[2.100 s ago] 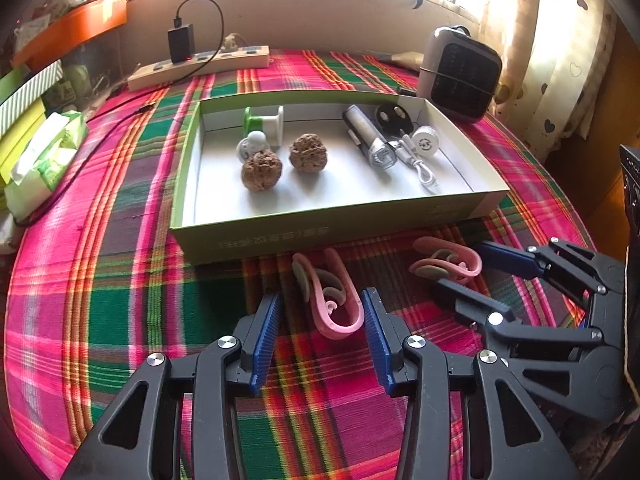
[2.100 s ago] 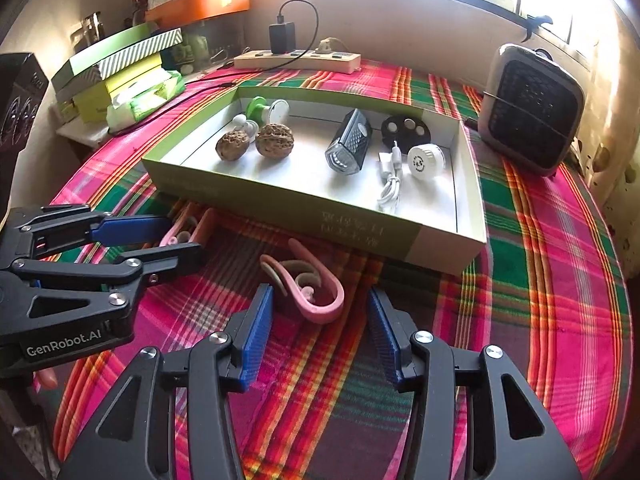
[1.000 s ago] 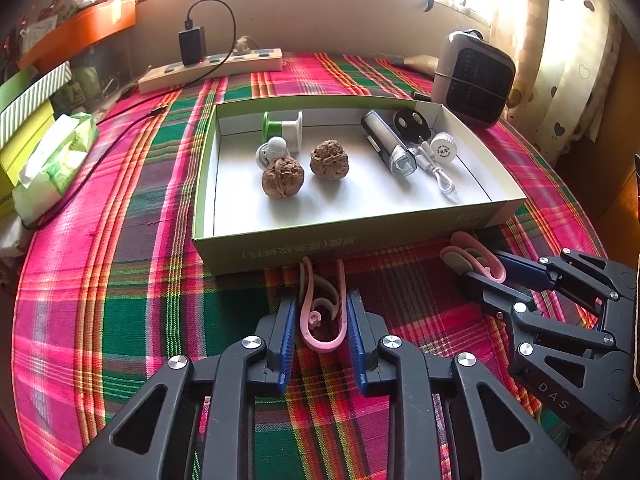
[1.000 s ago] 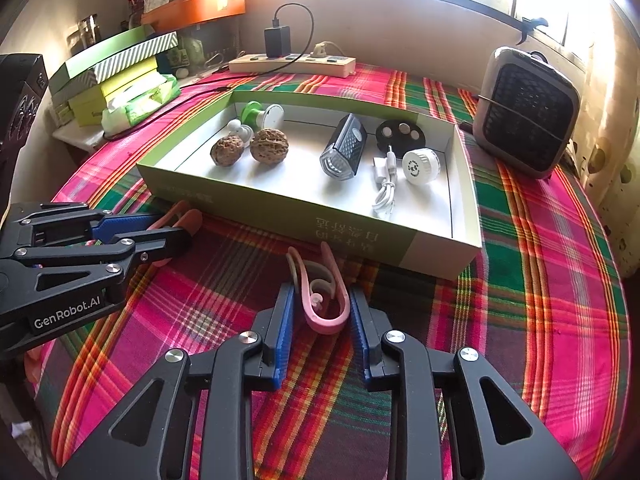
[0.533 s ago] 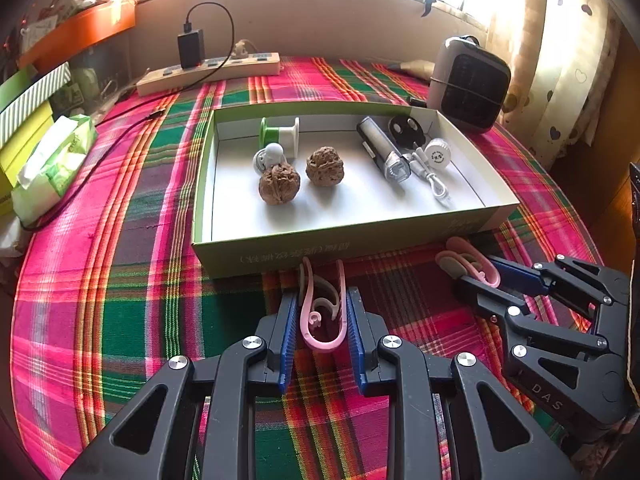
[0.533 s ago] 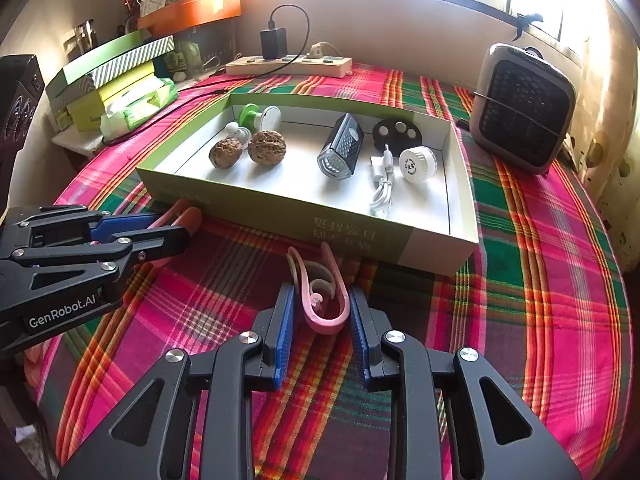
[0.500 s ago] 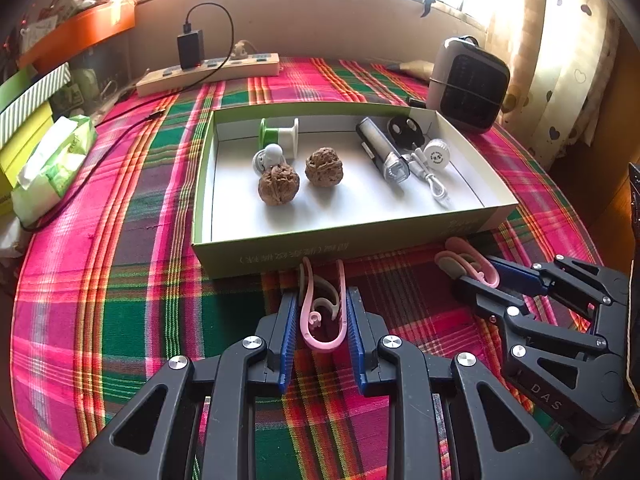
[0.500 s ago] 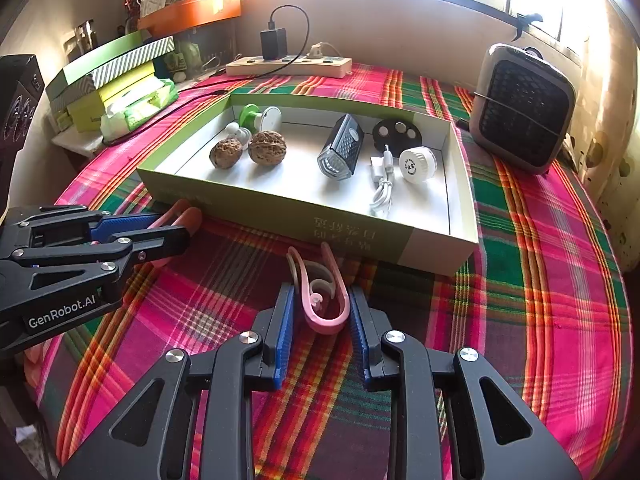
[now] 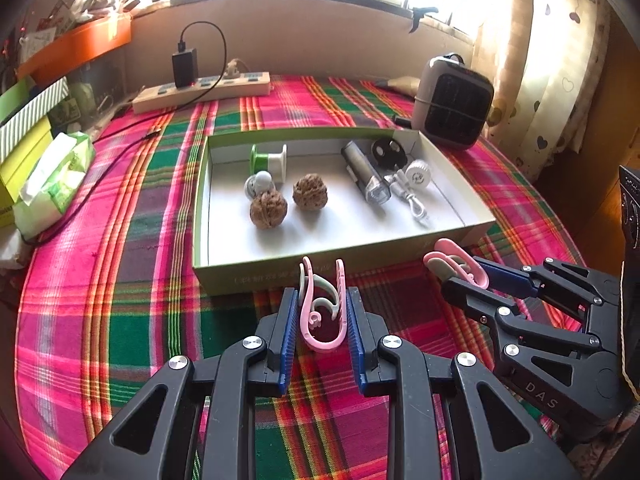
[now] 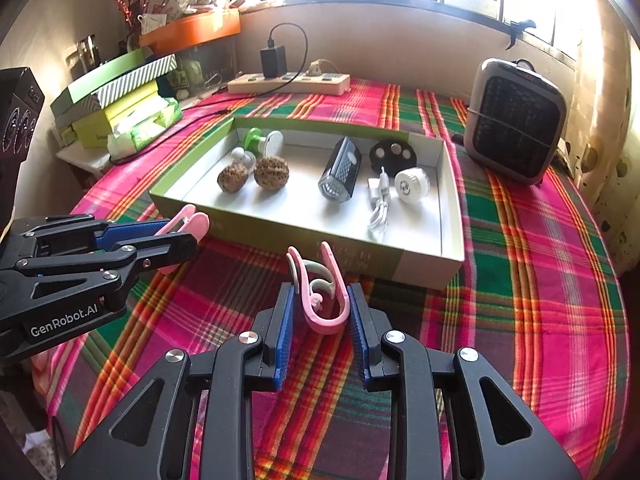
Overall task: Organize objects
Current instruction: 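Carry the pink clip with the right tool while the left tool carries its pink clip into the box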
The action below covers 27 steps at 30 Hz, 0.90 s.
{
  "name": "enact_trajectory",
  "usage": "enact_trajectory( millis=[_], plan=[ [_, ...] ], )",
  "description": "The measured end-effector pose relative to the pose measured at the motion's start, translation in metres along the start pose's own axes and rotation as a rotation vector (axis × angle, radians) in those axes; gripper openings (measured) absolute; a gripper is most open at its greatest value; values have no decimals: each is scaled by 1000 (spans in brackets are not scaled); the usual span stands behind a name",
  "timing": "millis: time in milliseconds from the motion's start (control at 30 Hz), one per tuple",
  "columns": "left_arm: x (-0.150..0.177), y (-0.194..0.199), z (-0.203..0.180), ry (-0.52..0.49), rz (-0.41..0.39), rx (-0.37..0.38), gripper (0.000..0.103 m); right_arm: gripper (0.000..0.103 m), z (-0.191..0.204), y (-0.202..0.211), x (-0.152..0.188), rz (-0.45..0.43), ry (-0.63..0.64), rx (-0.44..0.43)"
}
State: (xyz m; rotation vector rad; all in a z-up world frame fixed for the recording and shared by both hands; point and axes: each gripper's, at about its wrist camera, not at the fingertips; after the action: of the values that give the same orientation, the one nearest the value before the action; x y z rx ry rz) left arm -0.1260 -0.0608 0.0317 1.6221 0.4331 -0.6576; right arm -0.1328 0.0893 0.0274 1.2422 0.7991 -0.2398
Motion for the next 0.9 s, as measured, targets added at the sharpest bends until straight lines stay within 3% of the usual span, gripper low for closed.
enact_trajectory(
  millis=[533, 900],
  plan=[
    [-26, -3, 2, -8, -38, 9, 21, 27, -13, 2, -27, -38, -28, 28],
    [-40, -27, 8, -7, -8, 6, 21, 27, -25, -23, -48, -7, -53, 63]
  ],
)
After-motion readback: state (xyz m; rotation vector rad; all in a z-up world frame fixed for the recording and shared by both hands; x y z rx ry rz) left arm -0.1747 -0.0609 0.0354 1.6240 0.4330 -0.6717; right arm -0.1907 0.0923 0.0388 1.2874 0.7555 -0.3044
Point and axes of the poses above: each gripper's, at about its wrist camera, not at the fingertips, and y roughly against the way its jaws point, z to its left, x to its underside, and after that the axes turned 6 degrees about -y, right-handed
